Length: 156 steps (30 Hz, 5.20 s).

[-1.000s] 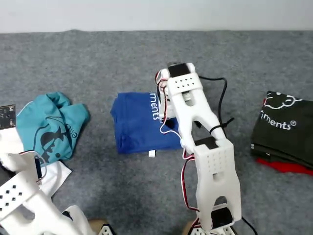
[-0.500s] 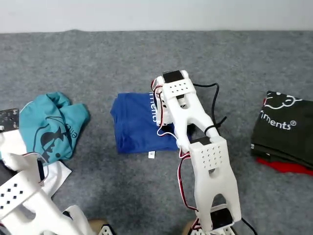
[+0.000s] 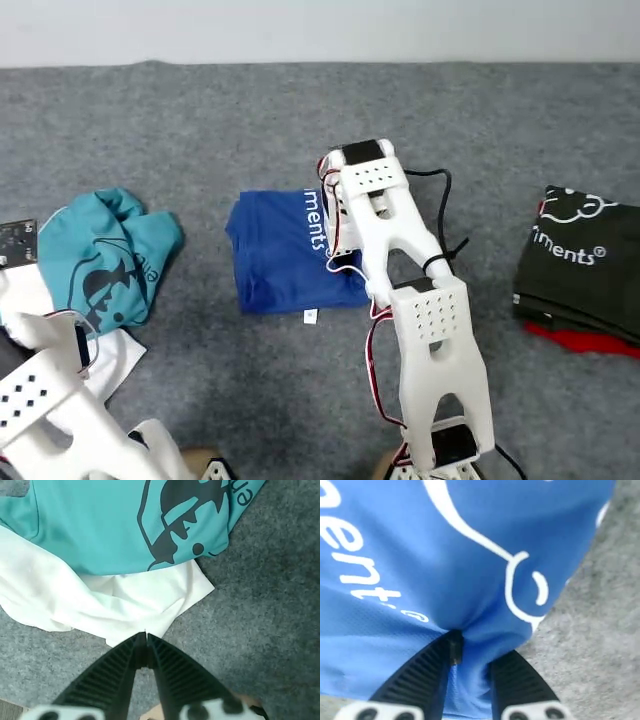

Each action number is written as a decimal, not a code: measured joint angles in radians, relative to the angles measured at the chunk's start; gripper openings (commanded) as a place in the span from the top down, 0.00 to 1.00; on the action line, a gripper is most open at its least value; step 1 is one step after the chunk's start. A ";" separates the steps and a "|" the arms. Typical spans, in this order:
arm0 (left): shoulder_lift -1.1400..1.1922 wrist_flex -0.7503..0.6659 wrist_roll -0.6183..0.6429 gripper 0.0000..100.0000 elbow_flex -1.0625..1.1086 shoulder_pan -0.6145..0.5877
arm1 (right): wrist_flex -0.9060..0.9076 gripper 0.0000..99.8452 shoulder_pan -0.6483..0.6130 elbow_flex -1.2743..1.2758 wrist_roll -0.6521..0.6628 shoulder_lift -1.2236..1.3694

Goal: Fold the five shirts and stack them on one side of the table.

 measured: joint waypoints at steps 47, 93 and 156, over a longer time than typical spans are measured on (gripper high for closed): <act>0.000 -0.080 0.000 0.99 0.055 0.000 | -0.161 0.99 0.215 -0.183 0.531 -0.083; 0.000 -0.081 -0.002 0.99 0.055 0.000 | 0.000 0.73 0.135 -0.025 -0.345 -0.267; 0.000 -0.087 -0.002 0.99 0.055 0.000 | -0.008 0.99 0.433 0.041 0.077 -0.465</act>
